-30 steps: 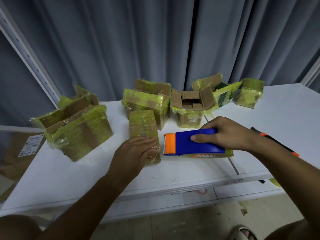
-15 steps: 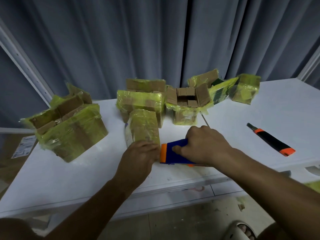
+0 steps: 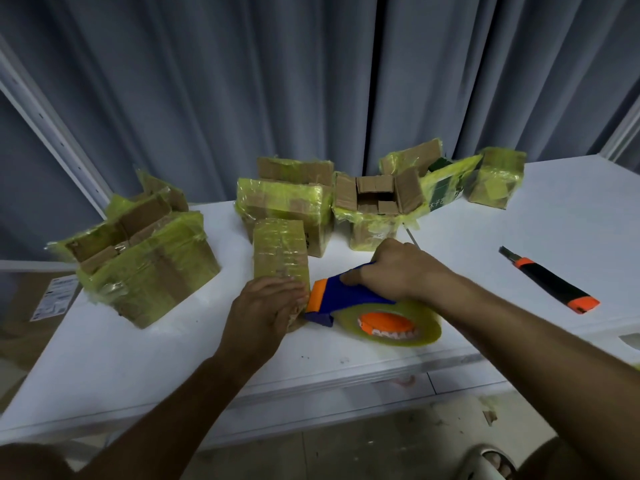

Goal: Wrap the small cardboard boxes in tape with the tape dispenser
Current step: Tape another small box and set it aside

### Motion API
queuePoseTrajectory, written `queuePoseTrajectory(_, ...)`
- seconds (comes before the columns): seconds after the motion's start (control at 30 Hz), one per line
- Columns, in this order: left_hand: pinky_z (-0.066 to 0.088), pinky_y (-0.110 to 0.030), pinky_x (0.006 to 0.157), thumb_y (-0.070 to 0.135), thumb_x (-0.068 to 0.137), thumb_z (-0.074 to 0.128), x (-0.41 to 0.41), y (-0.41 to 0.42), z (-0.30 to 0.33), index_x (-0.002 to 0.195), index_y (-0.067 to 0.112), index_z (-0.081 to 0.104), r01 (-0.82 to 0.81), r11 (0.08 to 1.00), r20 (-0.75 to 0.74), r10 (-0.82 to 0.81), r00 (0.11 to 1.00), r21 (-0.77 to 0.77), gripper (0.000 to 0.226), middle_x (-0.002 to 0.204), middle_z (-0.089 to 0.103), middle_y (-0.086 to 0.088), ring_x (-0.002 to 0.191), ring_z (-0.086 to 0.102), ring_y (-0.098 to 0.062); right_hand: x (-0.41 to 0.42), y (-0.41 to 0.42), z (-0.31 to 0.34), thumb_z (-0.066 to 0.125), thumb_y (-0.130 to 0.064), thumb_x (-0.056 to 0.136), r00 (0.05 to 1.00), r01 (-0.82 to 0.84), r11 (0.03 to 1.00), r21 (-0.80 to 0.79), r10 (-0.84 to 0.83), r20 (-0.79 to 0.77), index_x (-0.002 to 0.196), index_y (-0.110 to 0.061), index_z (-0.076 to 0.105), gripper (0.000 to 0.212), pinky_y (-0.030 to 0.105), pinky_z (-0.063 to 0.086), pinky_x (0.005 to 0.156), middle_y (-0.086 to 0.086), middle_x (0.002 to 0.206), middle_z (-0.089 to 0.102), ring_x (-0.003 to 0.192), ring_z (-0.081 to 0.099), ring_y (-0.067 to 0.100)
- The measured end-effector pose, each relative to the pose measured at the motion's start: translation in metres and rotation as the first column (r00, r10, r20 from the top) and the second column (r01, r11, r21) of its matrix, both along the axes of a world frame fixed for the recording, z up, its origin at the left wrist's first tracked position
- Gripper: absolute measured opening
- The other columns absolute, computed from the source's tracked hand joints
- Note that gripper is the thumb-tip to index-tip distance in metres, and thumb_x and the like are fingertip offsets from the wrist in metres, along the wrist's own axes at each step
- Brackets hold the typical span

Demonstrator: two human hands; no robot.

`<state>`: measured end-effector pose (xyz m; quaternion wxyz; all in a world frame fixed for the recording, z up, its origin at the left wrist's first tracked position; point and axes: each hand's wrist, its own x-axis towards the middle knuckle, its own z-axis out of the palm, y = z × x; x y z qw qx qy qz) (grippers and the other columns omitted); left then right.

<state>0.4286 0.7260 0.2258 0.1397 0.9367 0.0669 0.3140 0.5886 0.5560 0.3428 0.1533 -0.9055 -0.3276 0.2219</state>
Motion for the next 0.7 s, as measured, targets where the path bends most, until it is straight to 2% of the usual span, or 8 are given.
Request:
queuePoseTrajectory(0.17, 0.047, -0.033, 0.096, 0.029, 0.092, 0.049, -0.001, 0.006, 0.003, 0.104, 0.013, 0.076, -0.053, 0.996, 0.015, 0.054, 0.998, -0.068, 0.034, 0.104, 0.075, -0.001, 0.104, 0.064, -0.011, -0.028, 0.007, -0.005, 0.058, -0.057, 0.090, 0.926, -0.126, 0.992, 0.030, 0.107, 0.363, 0.068, -0.023, 0.033, 0.048, 0.032, 0.043, 0.067, -0.002, 0.072, 0.038, 0.079, 0.051, 0.025)
queuePoseTrajectory(0.2, 0.047, -0.031, 0.096, 0.030, 0.093, 0.048, -0.002, 0.008, 0.004, 0.105, 0.013, 0.076, -0.066, 0.994, 0.015, 0.067, 0.998, -0.086, 0.034, 0.105, 0.075, -0.001, 0.104, 0.064, -0.011, -0.027, 0.008, -0.004, 0.058, -0.057, 0.090, 0.930, -0.125, 0.992, 0.035, 0.104, 0.353, 0.068, -0.022, 0.034, 0.047, 0.032, 0.042, 0.066, -0.001, 0.072, 0.039, 0.078, 0.052, 0.025)
queuePoseTrajectory(0.3, 0.047, -0.027, 0.095, 0.032, 0.094, 0.048, -0.005, 0.009, 0.007, 0.106, 0.013, 0.076, -0.073, 0.990, 0.022, 0.077, 0.997, -0.122, 0.035, 0.105, 0.075, 0.001, 0.105, 0.062, -0.005, -0.011, 0.009, 0.003, 0.063, -0.058, 0.089, 0.993, -0.037, 0.998, 0.045, 0.032, 0.116, 0.072, -0.020, 0.043, 0.045, 0.030, 0.036, 0.057, -0.001, 0.074, 0.049, 0.072, 0.053, 0.017)
queuePoseTrajectory(0.37, 0.048, -0.028, 0.095, 0.032, 0.093, 0.049, -0.005, 0.010, 0.006, 0.106, 0.014, 0.076, -0.084, 0.987, 0.029, 0.089, 0.996, -0.135, 0.035, 0.105, 0.075, 0.002, 0.105, 0.060, -0.002, -0.011, 0.010, 0.005, 0.063, -0.059, 0.089, 0.994, -0.028, 0.999, 0.032, 0.024, 0.111, 0.072, -0.021, 0.042, 0.046, 0.030, 0.037, 0.058, -0.001, 0.074, 0.048, 0.072, 0.053, 0.017)
queuePoseTrajectory(0.5, 0.049, -0.030, 0.096, 0.029, 0.092, 0.050, -0.005, 0.010, 0.002, 0.104, 0.014, 0.077, -0.105, 0.990, 0.029, 0.108, 0.994, -0.089, 0.032, 0.104, 0.075, 0.001, 0.104, 0.064, -0.010, -0.043, 0.011, -0.004, 0.053, -0.057, 0.093, 0.865, -0.159, 0.987, 0.013, 0.133, 0.484, 0.066, -0.021, 0.031, 0.050, 0.031, 0.039, 0.063, 0.000, 0.068, 0.035, 0.072, 0.050, 0.027)
queuePoseTrajectory(0.53, 0.048, -0.029, 0.096, 0.027, 0.092, 0.050, -0.005, 0.010, 0.003, 0.103, 0.014, 0.077, -0.109, 0.991, 0.031, 0.112, 0.993, -0.072, 0.032, 0.104, 0.075, 0.000, 0.104, 0.064, -0.011, -0.048, 0.012, -0.006, 0.052, -0.057, 0.093, 0.839, -0.186, 0.982, 0.022, 0.148, 0.524, 0.065, -0.021, 0.030, 0.051, 0.031, 0.038, 0.062, 0.000, 0.067, 0.034, 0.071, 0.049, 0.027)
queuePoseTrajectory(0.6, 0.045, -0.025, 0.096, 0.026, 0.092, 0.050, -0.003, 0.010, 0.003, 0.101, 0.012, 0.077, -0.094, 0.995, 0.036, 0.095, 0.995, -0.034, 0.032, 0.102, 0.075, -0.001, 0.103, 0.062, -0.011, -0.038, 0.012, -0.005, 0.055, -0.057, 0.092, 0.897, -0.141, 0.989, 0.032, 0.114, 0.428, 0.067, -0.021, 0.033, 0.049, 0.031, 0.038, 0.062, 0.001, 0.070, 0.038, 0.073, 0.050, 0.026)
queuePoseTrajectory(0.7, 0.050, -0.027, 0.091, 0.043, 0.102, 0.038, -0.004, 0.007, -0.001, 0.099, 0.008, 0.077, -0.035, 0.999, 0.043, 0.034, 0.999, 0.026, 0.053, 0.099, 0.075, -0.005, 0.100, 0.062, -0.012, -0.011, 0.012, 0.002, 0.063, -0.057, 0.090, 0.996, -0.021, 0.999, 0.031, 0.018, 0.087, 0.072, -0.019, 0.044, 0.047, 0.030, 0.034, 0.055, 0.002, 0.075, 0.051, 0.068, 0.052, 0.018)
